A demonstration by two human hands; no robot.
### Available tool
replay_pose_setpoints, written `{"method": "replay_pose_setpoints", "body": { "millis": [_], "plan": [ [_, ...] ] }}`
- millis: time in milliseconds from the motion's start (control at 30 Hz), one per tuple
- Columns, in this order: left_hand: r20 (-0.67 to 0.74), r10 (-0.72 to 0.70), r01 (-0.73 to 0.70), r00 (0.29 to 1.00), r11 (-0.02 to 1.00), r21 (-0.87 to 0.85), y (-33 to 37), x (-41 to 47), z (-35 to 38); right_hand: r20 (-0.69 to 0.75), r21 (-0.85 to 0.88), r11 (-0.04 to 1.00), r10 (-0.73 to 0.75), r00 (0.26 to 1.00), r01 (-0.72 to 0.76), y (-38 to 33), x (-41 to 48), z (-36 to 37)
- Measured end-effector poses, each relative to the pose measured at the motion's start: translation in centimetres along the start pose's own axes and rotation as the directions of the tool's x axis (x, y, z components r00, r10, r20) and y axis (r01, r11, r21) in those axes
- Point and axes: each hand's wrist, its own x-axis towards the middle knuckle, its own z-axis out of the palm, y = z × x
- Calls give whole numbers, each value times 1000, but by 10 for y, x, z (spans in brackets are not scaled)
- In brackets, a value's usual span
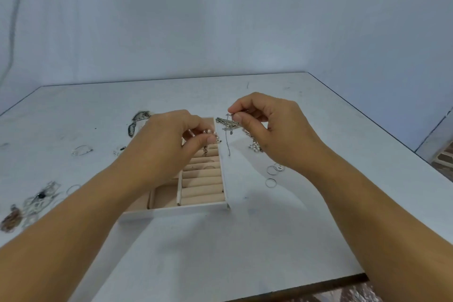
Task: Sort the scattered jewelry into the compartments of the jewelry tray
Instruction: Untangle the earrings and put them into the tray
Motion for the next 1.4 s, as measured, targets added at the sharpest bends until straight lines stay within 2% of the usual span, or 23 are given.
{"method": "replay_pose_setpoints", "body": {
  "millis": [300,500,800,1233,1400],
  "plan": [
    [-52,-56,56,997,998,10,-27,-27,-45,-14,65,988,-136,991,137,-36,17,40],
    [-56,-91,90,994,996,-20,-44,-43,-63,-15,106,984,-145,989,146,-47,21,65],
    [-16,-150,145,989,975,-168,-54,-43,-48,-80,116,983,-137,987,145,-33,19,88],
    [116,-137,132,984,990,52,-87,-54,-43,-78,158,974,-152,985,163,-29,25,91],
    [119,-65,50,991,991,126,-97,-53,-41,-77,162,970,-172,982,182,-31,25,95]
  ]
}}
